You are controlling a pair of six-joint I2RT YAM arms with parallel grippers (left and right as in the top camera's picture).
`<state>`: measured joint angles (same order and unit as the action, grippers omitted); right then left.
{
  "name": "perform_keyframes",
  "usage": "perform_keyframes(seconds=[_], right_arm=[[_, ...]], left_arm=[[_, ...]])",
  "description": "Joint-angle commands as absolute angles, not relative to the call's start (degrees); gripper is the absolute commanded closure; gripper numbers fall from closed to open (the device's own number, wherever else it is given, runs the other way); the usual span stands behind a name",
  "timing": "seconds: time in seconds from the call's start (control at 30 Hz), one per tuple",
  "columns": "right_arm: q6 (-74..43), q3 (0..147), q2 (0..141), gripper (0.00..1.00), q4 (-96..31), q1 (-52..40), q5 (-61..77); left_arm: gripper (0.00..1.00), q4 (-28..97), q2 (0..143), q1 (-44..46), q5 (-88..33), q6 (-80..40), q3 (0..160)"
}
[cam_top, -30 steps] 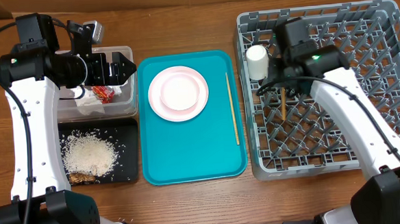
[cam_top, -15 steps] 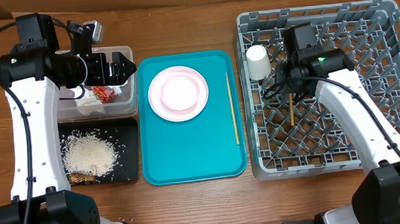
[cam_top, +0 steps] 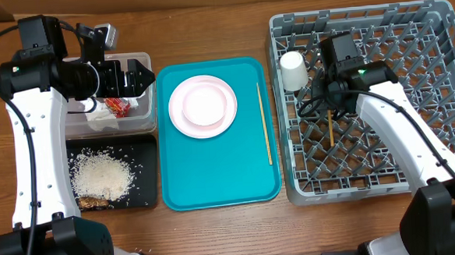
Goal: Sort waste into correct bins and load items into the dishwasher
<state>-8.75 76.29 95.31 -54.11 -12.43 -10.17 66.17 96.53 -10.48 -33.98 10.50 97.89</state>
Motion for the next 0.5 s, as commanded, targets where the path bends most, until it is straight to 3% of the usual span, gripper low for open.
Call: perform_keyframes(seconds=[0.0, 0.13, 0.33, 0.47], right_arm=[[-8.4, 76.0, 97.3, 0.95, -53.8, -12.5, -8.3], [-8.4, 76.0, 99.0, 0.95, -53.1, -12.5, -8.3], [-8.4, 76.0, 99.2, 0.76, -51.7, -12.5, -8.3], [-8.3, 77.1, 99.1, 0.73, -52.4, -12.5, -8.2]], left_arm=[[0.00, 66.2, 96.1, -10.1, -33.9, 10.1, 99.4], [0.00, 66.2, 96.1, -10.1, -33.9, 10.1, 99.4], [0.00, 66.2, 96.1, -10.1, -33.9, 10.1, 99.4], [0.00, 66.2, 96.1, -10.1, -33.9, 10.1, 99.4]])
